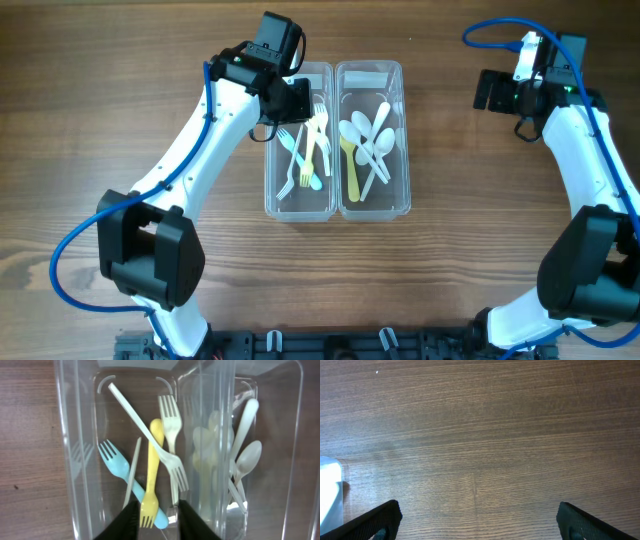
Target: Pack container
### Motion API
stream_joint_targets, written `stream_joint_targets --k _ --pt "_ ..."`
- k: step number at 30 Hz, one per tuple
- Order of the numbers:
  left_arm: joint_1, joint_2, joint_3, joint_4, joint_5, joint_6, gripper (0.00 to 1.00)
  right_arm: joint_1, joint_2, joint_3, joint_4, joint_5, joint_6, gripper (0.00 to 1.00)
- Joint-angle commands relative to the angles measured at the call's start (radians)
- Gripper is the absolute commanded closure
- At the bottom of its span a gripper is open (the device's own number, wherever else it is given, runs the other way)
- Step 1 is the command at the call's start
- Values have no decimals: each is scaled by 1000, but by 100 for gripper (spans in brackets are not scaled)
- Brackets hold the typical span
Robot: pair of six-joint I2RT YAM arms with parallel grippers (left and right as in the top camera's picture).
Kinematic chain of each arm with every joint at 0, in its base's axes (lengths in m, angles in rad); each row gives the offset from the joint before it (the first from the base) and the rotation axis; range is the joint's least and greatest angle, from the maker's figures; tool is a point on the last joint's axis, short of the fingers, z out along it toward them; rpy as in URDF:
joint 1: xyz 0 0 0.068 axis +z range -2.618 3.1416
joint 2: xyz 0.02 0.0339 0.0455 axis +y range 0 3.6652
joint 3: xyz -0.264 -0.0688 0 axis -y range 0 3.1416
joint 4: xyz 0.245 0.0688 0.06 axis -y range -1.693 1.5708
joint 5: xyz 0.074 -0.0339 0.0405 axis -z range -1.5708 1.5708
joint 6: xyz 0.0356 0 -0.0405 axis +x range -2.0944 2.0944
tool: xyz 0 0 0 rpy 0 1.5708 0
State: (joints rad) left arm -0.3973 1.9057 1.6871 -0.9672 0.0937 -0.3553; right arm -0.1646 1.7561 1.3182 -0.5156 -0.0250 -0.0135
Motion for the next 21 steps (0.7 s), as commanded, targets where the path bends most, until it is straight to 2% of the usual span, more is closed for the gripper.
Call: stream_joint_targets --k 1,5,8,10,16,21 --pt "6 -10 10 38 -47 -1 0 3 -15 2 1 3 -11 0" --pt "40 -36 11 122 -53 37 0 3 -15 2 1 3 -11 0" --pt "118 -80 11 169 -123 37 0 3 -15 2 1 3 -10 0" --pt "180 -96 11 171 -196 37 0 3 -15 2 1 3 -11 0" --pt "372 -100 11 131 -200 33 0 3 -15 2 1 3 -11 0" --pt "423 -100 11 130 -200 33 0 3 -15 2 1 3 -11 0"
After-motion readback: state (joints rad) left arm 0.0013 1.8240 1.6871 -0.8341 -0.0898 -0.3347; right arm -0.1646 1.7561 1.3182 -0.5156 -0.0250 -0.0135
